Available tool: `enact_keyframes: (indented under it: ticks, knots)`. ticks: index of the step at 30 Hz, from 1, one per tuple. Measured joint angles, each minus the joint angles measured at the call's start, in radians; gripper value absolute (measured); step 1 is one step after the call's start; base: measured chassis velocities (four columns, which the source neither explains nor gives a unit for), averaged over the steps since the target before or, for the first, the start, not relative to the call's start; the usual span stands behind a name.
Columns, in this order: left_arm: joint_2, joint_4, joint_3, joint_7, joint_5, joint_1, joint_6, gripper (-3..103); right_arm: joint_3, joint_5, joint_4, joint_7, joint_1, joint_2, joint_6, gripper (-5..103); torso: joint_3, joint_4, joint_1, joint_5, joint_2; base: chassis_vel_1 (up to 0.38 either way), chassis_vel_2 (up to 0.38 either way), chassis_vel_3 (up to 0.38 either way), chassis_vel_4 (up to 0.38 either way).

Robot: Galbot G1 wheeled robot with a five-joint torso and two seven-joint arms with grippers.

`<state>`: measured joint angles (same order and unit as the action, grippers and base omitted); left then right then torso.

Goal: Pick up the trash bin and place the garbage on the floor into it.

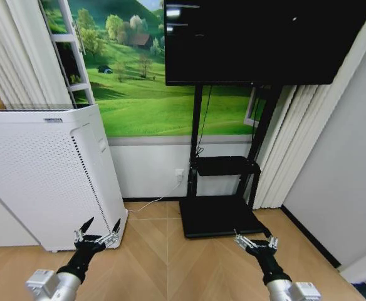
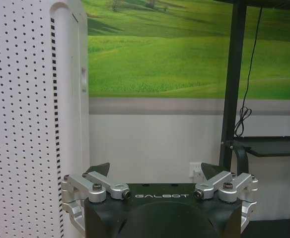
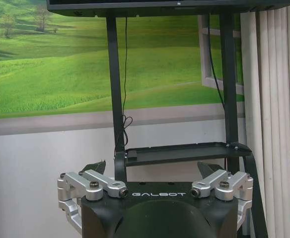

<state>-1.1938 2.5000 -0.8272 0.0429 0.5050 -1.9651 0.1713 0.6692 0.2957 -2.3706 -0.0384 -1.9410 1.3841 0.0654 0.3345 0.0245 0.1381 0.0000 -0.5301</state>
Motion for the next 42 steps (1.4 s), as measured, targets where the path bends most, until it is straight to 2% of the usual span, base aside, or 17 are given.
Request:
enact_keyframes:
  ticks: [28,42]
  knots:
    - [0.000,0.000,0.000,0.000,0.000,0.000,0.000,100,0.000,0.000,0.000,0.000,0.000,0.000,0.000,100,0.073,0.0001,0.050,0.0000,-0.123,0.000,0.000,0.000,0.000]
    - [0.000,0.000,0.000,0.000,0.000,0.000,0.000,100,0.000,0.000,0.000,0.000,0.000,0.000,0.000,100,0.079,0.0001,0.055,-0.0001,-0.133,0.041,-0.037,-0.048,0.055]
